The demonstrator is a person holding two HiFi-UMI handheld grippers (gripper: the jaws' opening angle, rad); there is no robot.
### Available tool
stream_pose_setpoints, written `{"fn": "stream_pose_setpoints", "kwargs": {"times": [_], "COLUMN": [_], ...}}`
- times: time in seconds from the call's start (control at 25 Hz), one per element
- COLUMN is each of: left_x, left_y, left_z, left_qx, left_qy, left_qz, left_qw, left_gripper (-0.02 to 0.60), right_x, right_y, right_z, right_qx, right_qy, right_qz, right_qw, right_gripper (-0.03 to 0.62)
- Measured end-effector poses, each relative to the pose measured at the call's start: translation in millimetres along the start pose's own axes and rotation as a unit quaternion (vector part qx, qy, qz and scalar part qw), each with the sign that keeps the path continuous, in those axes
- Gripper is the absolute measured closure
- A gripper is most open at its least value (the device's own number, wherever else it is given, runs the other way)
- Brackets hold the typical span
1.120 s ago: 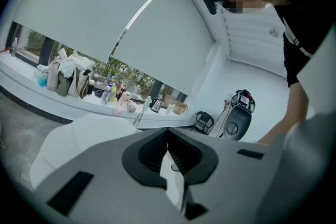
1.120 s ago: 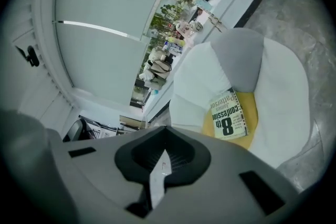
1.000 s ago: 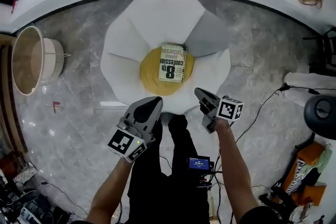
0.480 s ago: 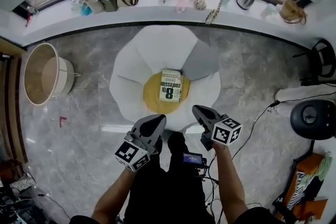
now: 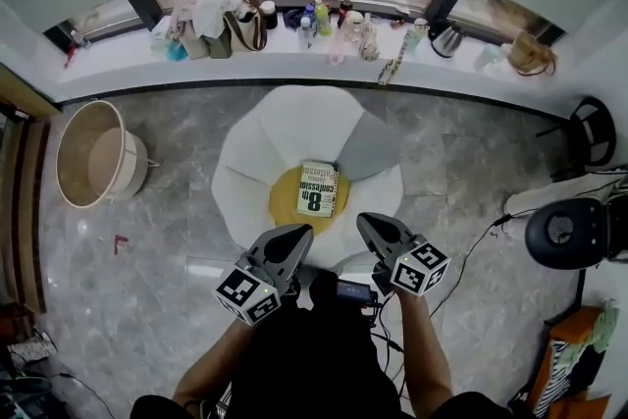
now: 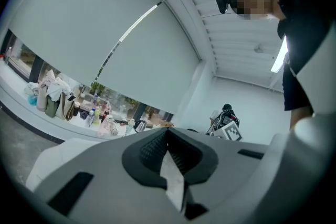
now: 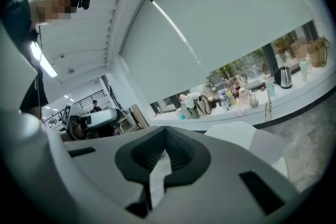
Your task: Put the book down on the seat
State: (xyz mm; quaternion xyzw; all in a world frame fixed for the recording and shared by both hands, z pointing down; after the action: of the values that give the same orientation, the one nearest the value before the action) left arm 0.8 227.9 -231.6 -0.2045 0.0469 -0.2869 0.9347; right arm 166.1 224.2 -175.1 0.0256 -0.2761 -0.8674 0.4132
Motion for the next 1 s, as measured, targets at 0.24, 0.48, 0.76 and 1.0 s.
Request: {"fn": "stream_pose_setpoints", "kwargs": {"times": [0.24, 0.48, 0.76, 1.0], "left_x": [-1, -6, -16, -27], "left_y": [16, 19, 16, 9], "left_z": [-34, -46, -48, -45], "left_qx": [-0.002, 0.012, 0.027, 0.044], "left_qy": [0.033, 0.041, 0.035, 0.024], "left_qz": [0.009, 0.013, 0.005, 0.0], "left_qw": [0.9994, 0.999, 0.999, 0.9988], "left_gripper": [0.571, 0.572, 0.572, 0.571], "right_x": [-9, -12, -17, -18], "right_y": [-21, -41, -62, -80], "right_z": [-27, -48, -49, -37], "right_qx": [-0.024, -0.054, -0.052, -0.054], "right_qy": [0.03, 0.036, 0.043, 0.038], "right_qz": [-0.012, -0.029, -0.039, -0.051], "right_qw": [0.999, 0.997, 0.997, 0.997], "right_gripper": [0.58, 0.579, 0.579, 0.579]}}
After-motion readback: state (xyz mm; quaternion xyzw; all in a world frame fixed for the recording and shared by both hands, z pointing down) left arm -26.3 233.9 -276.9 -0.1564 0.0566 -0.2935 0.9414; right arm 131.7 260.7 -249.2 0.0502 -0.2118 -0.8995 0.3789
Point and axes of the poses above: the fingertips, and each gripper's own axes: x forward along the fingers, y to its right, z out of its underside, the point moved 4 cm from there along -x, backward along the fingers, and after that the axes turned 3 degrees about y, right-handed, at the moved point
